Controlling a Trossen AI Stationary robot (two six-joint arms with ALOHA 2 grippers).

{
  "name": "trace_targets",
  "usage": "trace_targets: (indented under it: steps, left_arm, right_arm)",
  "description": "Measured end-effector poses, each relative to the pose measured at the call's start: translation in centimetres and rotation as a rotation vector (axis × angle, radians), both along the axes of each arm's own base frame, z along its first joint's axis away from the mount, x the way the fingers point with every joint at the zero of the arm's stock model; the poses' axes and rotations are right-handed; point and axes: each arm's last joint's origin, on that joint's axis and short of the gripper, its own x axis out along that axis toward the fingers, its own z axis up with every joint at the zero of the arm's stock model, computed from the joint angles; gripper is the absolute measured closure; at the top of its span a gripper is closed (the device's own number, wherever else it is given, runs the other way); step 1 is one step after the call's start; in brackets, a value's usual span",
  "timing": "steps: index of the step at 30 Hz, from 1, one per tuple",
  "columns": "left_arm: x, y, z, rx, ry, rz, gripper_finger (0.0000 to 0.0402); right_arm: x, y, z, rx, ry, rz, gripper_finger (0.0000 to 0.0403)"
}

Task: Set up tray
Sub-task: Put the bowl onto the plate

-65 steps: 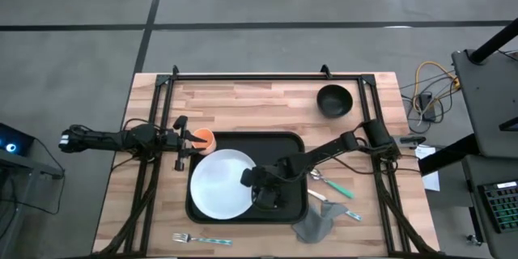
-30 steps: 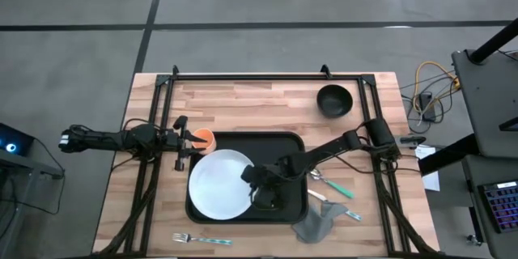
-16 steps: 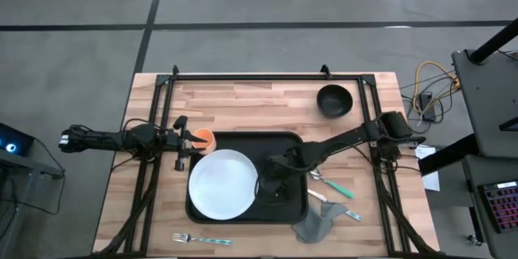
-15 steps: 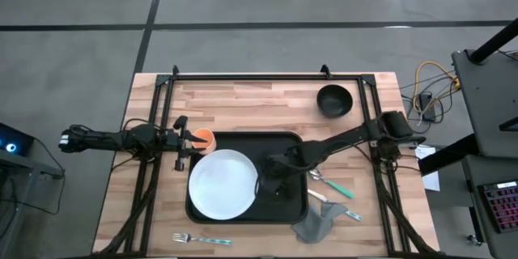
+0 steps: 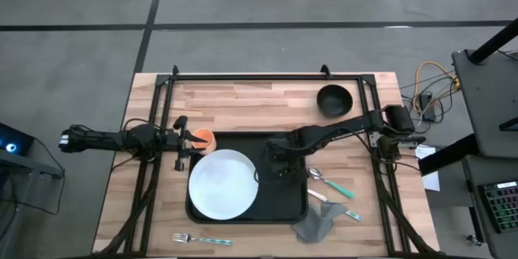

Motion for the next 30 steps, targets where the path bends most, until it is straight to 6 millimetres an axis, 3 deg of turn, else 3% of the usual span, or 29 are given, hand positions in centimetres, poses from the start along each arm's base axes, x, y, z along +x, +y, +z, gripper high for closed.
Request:
trace_targets:
  steps: [9,17,23,30]
  left_arm:
    - [0.0,0.0,0.0,0.000,0.000,0.000,0.0309]
    - [0.0,0.0,0.0,0.000,0.000,0.000,0.0309]
    - [0.0,0.0,0.0,0.000,0.000,0.000,0.0309]
    - [0.0,0.0,0.0,0.000,0.000,0.000,0.0309]
  right_arm:
    - [-3.6,-4.3,-0.5,0.005,0.021,-0.137,0.0323]
    - [-9.2,-7.4,0.3,0.009,-0.112,-0.259,0.0330]
    - [-13.6,-8.8,1.2,0.008,-0.193,-0.389,0.0329]
    - [-17.0,-9.7,2.3,-0.162,-0.298,-0.591,0.0335]
